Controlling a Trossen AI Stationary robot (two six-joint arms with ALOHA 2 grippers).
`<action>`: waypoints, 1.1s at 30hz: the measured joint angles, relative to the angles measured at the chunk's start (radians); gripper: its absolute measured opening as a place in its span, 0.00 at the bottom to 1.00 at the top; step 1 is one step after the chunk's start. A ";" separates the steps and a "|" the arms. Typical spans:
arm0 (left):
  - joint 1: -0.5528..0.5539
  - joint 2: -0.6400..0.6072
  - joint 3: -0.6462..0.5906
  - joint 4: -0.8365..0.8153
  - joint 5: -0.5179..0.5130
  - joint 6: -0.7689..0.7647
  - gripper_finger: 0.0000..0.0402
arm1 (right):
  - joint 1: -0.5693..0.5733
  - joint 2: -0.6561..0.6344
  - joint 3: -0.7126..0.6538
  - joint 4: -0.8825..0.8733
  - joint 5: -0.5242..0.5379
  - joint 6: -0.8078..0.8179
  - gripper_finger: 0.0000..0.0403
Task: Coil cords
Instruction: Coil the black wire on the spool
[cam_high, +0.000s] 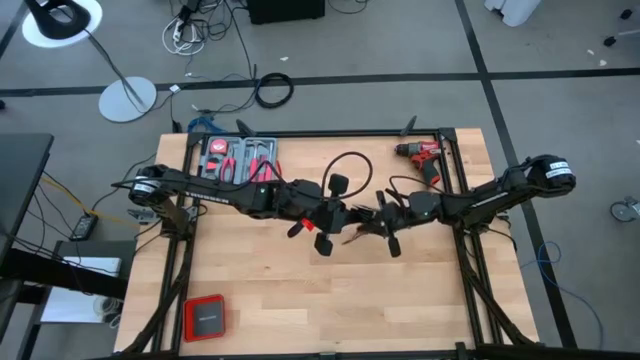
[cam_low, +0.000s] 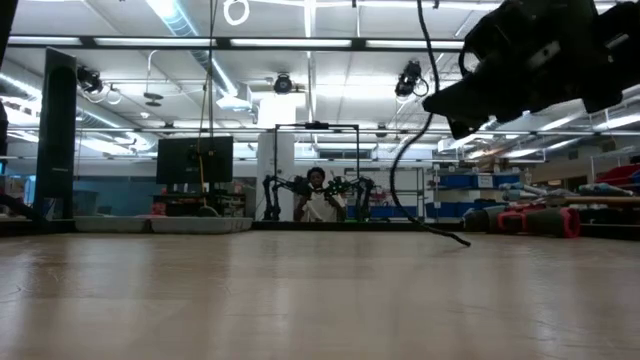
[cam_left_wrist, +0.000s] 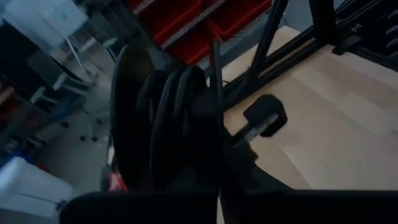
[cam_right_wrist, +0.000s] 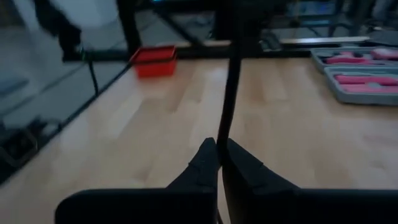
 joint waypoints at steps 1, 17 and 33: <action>0.000 0.000 0.000 -0.018 0.000 -0.014 0.00 | 0.009 0.000 0.000 -0.013 -0.002 -0.025 0.01; 0.017 0.000 0.000 -0.256 0.000 -0.185 0.00 | 0.041 -0.008 0.000 -0.184 -0.028 -0.168 0.00; 0.020 0.000 0.000 -0.281 -0.002 -0.203 0.00 | 0.041 -0.036 0.000 -0.079 -0.065 -0.317 0.00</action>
